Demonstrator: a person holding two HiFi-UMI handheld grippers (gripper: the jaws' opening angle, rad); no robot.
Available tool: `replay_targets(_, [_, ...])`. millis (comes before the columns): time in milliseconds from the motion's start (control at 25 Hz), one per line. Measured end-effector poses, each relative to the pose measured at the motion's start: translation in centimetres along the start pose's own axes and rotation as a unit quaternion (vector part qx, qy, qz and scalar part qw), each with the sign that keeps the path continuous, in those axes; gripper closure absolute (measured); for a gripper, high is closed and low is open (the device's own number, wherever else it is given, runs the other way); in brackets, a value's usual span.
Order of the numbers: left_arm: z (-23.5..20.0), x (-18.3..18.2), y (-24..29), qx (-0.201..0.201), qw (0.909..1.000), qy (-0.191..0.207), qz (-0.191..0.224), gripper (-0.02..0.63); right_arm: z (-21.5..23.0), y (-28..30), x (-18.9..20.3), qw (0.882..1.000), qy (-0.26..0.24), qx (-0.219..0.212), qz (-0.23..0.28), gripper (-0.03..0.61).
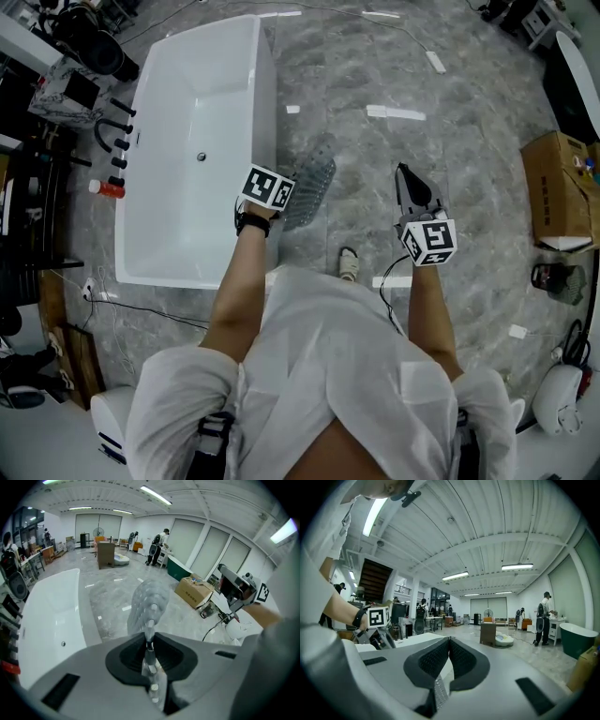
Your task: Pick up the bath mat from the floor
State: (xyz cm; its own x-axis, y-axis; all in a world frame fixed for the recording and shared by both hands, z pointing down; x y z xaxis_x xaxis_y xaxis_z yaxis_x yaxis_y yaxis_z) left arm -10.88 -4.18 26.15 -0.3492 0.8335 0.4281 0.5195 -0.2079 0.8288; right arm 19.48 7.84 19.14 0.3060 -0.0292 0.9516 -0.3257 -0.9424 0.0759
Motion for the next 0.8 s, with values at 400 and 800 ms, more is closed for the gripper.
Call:
replay_targets(400, [-0.9, 1.7, -1.6, -0.007, 0.9997, -0.023, -0.001, 0.561, -1.3, -0.5, -1.8, 1.000, -0.009, 0.005, 0.006, 0.552])
replay_targets(800, [-2.2, 3.1, -2.0, -0.002, 0.9992, -0.038, -0.007, 0.561, -2.4, -0.2, -2.8, 1.000, -0.018, 0.009, 0.009, 0.552])
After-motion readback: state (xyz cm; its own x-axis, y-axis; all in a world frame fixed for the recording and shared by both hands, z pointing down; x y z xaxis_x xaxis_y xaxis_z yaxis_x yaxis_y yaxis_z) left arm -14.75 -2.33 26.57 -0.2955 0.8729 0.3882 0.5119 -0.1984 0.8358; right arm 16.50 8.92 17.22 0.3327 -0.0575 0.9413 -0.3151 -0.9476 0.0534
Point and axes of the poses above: the fingertips, and each gripper's own axes: y forward along the fingers, z to its right, x out of its underside, the point moved 10 cm from there along -y, backward along the fingers, and after that the axes turned 15 degrees about -y, right-handed, at the moved point
